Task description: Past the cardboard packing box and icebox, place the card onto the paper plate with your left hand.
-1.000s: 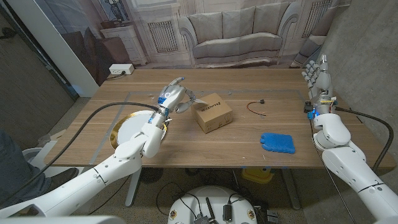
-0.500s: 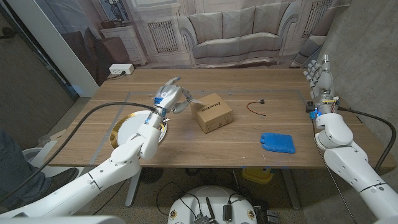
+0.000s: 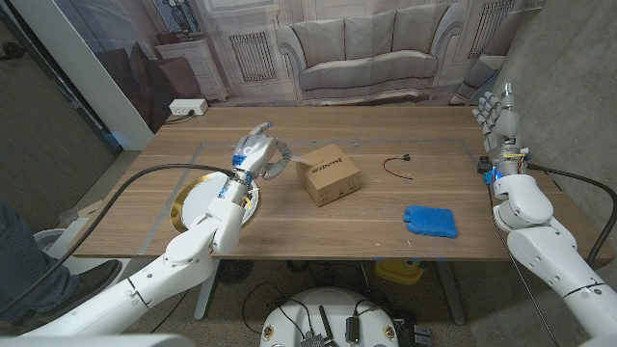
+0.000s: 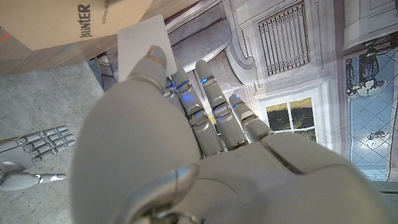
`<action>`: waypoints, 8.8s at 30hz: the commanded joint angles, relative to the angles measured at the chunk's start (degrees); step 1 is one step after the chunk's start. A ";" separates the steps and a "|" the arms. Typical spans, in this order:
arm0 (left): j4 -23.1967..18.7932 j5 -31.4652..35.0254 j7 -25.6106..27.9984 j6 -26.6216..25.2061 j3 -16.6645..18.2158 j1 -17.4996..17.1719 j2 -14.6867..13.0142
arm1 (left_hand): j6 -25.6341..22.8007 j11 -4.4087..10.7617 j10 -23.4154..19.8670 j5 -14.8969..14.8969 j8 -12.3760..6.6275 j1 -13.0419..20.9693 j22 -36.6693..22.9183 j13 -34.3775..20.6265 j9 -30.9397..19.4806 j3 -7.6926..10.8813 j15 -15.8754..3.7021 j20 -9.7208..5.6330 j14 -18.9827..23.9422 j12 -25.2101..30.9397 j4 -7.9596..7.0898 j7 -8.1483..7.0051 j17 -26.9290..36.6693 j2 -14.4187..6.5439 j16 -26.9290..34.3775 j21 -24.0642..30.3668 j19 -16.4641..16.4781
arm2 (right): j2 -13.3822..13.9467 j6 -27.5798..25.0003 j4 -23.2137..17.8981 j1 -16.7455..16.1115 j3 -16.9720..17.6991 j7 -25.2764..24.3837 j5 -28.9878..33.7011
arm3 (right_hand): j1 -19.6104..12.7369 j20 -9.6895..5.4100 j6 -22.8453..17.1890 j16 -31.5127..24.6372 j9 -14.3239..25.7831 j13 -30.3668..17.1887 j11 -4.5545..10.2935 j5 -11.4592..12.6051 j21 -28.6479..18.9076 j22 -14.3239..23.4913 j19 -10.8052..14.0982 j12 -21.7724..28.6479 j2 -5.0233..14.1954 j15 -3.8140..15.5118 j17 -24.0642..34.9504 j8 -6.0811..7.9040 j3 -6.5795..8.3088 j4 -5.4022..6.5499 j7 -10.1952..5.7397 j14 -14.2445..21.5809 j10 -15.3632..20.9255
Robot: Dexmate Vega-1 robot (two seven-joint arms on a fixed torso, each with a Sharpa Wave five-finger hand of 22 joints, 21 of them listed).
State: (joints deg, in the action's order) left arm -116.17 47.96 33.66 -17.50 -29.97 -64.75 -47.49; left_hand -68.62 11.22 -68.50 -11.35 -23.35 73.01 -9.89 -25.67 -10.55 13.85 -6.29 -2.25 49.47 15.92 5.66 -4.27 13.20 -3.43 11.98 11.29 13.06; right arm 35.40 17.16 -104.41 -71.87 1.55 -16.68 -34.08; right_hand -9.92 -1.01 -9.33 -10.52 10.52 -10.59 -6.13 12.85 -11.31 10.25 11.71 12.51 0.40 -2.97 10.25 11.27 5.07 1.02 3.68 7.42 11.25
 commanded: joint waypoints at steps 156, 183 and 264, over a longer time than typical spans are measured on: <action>-3.57 -5.96 8.78 -27.08 12.18 -20.08 -1.05 | -0.24 -0.37 0.89 0.33 -0.46 -0.73 -0.09 -4.91 -0.32 6.34 -6.71 -6.17 -0.02 0.35 -1.01 0.30 0.35 2.35 -0.44 -0.19 0.21 | 0.29 2.31 6.67 4.56 -3.60 3.29 -2.90 | -0.16 0.13 -0.69 -0.14 0.26 -0.15 -0.10 -0.12 -0.25 0.36 0.67 -0.26 0.75 -0.07 0.19 -0.06 -1.17 -0.21 0.26 0.52 0.54; 1.95 -10.23 10.27 -25.11 7.45 -13.83 -0.33 | 0.15 -0.20 1.17 0.40 -0.44 -1.27 -0.12 -5.63 -0.32 7.39 -6.63 -6.09 -0.47 0.38 -1.43 -0.04 0.36 2.73 -0.52 -0.24 -0.05 | 0.62 0.48 6.63 5.87 -4.30 2.59 -2.63 | -0.21 0.15 -0.74 -0.13 0.26 -0.15 -0.28 -0.12 -0.25 0.36 0.66 -0.27 0.88 -0.12 0.19 -0.05 -1.32 -0.27 0.26 0.49 0.56; 3.67 -16.38 13.56 -25.25 5.19 -13.31 -1.38 | 4.39 0.35 4.69 0.95 0.77 -5.60 -0.09 -3.64 -0.22 10.09 -5.95 -6.08 -3.69 -3.30 -4.02 -2.65 -0.48 4.57 -1.01 -0.17 -0.45 | 1.75 -3.28 5.69 7.26 -5.60 2.22 -3.06 | -0.40 0.36 -0.77 -0.14 0.26 -0.16 -0.33 -0.15 -0.23 0.36 0.60 -0.27 1.27 -0.17 0.19 -0.05 -1.70 -0.44 0.20 0.51 0.61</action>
State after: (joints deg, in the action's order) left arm -111.77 32.17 46.82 -42.30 -25.45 -77.02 -48.52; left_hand -64.51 11.47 -64.19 -10.37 -22.73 68.11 -9.89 -29.50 -10.65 24.00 -5.46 -2.04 46.39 13.07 2.22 -6.56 12.76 0.80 11.09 11.01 12.84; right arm 37.16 14.24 -99.23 -65.43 -3.48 -14.96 -37.03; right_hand -10.38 -0.80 -9.63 -10.52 10.52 -10.59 -6.44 12.85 -11.31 10.52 11.91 12.28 1.31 -2.97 10.25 11.27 3.56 0.47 3.99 7.42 11.55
